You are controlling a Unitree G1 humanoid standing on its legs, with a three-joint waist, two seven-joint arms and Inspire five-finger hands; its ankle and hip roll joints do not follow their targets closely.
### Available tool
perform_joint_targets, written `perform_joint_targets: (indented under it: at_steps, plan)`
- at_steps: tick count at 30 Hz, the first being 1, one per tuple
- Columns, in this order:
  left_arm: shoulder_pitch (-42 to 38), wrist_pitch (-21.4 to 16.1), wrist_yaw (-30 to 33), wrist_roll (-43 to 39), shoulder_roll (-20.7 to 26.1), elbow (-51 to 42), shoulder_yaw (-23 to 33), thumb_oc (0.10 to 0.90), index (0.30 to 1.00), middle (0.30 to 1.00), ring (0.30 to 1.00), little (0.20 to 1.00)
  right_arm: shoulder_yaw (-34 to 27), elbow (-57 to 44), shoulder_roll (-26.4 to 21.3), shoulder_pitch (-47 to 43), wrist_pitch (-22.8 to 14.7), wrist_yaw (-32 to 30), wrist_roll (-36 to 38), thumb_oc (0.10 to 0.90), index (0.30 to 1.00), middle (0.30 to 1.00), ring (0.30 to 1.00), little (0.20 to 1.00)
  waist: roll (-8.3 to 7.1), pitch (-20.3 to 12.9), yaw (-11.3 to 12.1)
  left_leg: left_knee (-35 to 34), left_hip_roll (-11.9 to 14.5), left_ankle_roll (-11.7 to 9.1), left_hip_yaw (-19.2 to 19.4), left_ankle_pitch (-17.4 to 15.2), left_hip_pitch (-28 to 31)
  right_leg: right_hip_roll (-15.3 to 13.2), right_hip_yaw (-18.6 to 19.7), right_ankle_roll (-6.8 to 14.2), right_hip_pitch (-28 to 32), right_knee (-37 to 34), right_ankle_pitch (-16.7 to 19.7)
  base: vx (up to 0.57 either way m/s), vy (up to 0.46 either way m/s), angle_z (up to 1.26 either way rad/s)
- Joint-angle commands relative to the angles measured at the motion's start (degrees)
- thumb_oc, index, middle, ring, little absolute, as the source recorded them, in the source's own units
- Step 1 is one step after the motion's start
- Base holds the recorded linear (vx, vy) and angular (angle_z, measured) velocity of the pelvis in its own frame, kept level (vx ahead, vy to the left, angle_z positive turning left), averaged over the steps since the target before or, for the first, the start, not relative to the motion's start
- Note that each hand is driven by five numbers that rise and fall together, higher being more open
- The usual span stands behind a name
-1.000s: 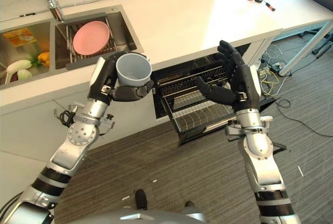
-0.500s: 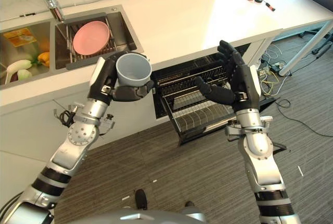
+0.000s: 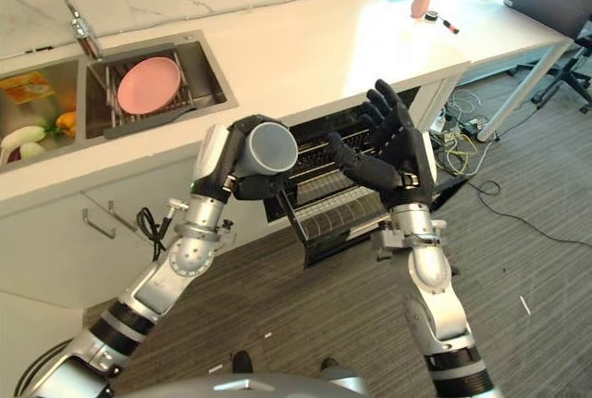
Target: Place the dishes in the dishwasher.
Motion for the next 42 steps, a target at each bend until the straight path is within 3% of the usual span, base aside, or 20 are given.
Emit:
perform_joint_targets:
  at_steps: [1,22,32,37,42]
  plan:
    - [-11.2,-0.8,7.4,7.7,-1.2,1.5,1.9,0.4,0.3,0.3,0.3,0.3,2.9,-8.3,0.7,-5.7,-6.0,0.4,1.1,0.8,0.9,0.9,0.9,0.9,-1.3,-6.1,1.6,0.4,5.6,-4.5,2.7,-2.9,4.7,-0.6,0.2,3.7,-5.6,2.9,4.0,0.08,0.076,-0.14]
    - [-18.0,3.8,8.8,13.0,-3.9,9.0,-2.2,0.4,0.3,0.3,0.3,0.3,12.8,-6.0,2.5,-11.0,-2.8,1.3,0.3,0.8,0.9,0.9,0.9,0.9,-1.04,-6.5,1.6,0.4,4.7,-4.0,2.8,-4.2,6.2,-1.6,0.4,4.2,-4.0,1.6,4.4,0.01,0.008,-0.01]
    - [-19.1,6.0,10.7,15.3,-2.9,10.4,-0.6,0.4,0.3,0.3,0.3,0.3,13.3,-6.1,0.5,-9.6,-0.7,0.5,-7.5,0.8,0.9,0.9,0.9,0.9,-0.72,-6.5,1.1,0.4,4.6,-4.0,2.7,-4.2,6.2,-2.0,0.0,4.4,-4.1,1.5,4.6,0.0,0.0,0.0]
    - [-19.3,7.5,12.0,17.2,-3.0,10.1,-0.4,0.4,0.3,0.3,0.3,0.3,13.4,-5.8,1.0,-9.1,0.2,-2.8,-11.7,0.8,0.9,0.9,0.9,0.9,-0.5,-6.5,0.9,0.4,4.4,-3.8,2.6,-4.4,6.1,-2.0,0.0,4.5,-4.3,1.6,4.8,0.0,0.0,0.0]
    - [-18.8,9.7,12.4,19.3,-3.3,9.6,-1.7,0.4,0.3,0.3,0.3,0.3,15.5,-5.4,3.9,-10.4,1.1,-6.9,-10.2,0.8,0.9,0.9,0.9,0.9,-0.42,-6.6,1.2,0.4,4.2,-3.7,2.5,-4.4,6.0,-2.0,0.0,4.4,-4.2,1.6,4.8,0.0,0.0,0.0]
